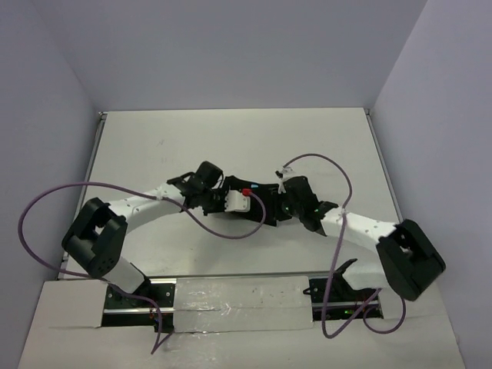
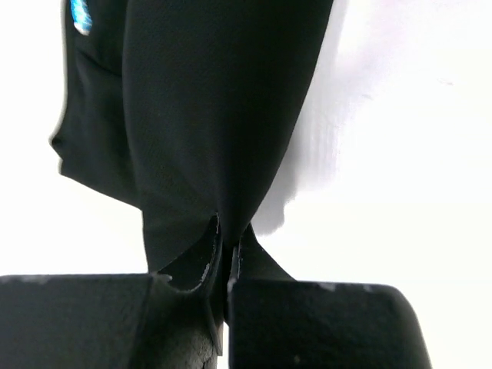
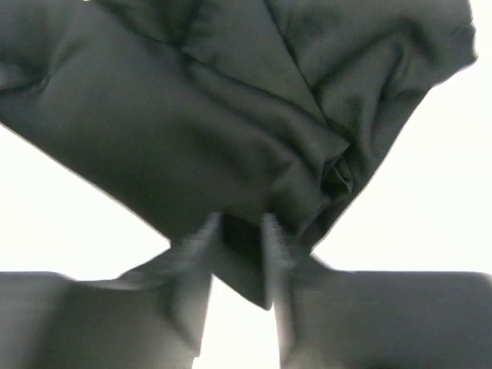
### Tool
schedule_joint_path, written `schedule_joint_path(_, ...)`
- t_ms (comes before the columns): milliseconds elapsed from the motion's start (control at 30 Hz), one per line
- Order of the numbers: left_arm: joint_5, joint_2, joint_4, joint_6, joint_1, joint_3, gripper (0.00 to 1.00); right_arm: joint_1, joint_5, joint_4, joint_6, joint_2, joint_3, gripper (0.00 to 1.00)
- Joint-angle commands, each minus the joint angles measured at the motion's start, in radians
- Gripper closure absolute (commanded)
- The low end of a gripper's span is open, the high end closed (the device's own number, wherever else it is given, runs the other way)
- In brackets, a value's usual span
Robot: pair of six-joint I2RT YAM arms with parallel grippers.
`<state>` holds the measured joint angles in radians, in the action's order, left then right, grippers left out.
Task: Roll the t-shirts
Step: Roll the T-shirt to the center of the board.
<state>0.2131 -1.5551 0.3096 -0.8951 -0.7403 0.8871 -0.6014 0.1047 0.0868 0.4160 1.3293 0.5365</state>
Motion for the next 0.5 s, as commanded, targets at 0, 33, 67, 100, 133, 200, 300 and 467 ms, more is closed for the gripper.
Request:
schedule_joint_path(0,0.264,-0.013,0.379,-0.028,0.044,0.154,1.00,0.006,0.035,-0.073,-0.118,-0.184,0.023,0.54)
schedule_joint_path(33,0.294,-0.014,0.429,-0.077,0.057,0.171,1.00,0.003,0.042,-0.081,-0.155,-0.224,0.016,0.51)
schedule_joint_path(67,0.340,-0.022,0.475,-0.099,0.061,0.200,1.00,0.006,0.062,-0.075,-0.167,-0.264,0.007,0.48)
schedule_joint_path(100,0.360,-0.025,0.552,-0.114,0.062,0.216,1.00,0.006,0.134,-0.061,-0.192,-0.341,-0.018,0.46)
schedule_joint_path(133,0.379,-0.028,0.580,-0.139,0.068,0.225,1.00,0.000,0.186,-0.024,-0.259,-0.375,-0.029,0.41)
schedule_joint_path(200,0.420,-0.028,0.620,-0.146,0.073,0.240,1.00,-0.011,0.286,-0.021,-0.327,-0.444,-0.030,0.40)
schedule_joint_path(300,0.468,-0.028,0.646,-0.160,0.084,0.257,1.00,-0.046,0.303,-0.116,-0.546,-0.488,0.003,0.40)
schedule_joint_path(467,0.497,-0.037,0.671,-0.159,0.094,0.268,1.00,-0.078,0.432,-0.257,-0.858,-0.504,0.016,0.39)
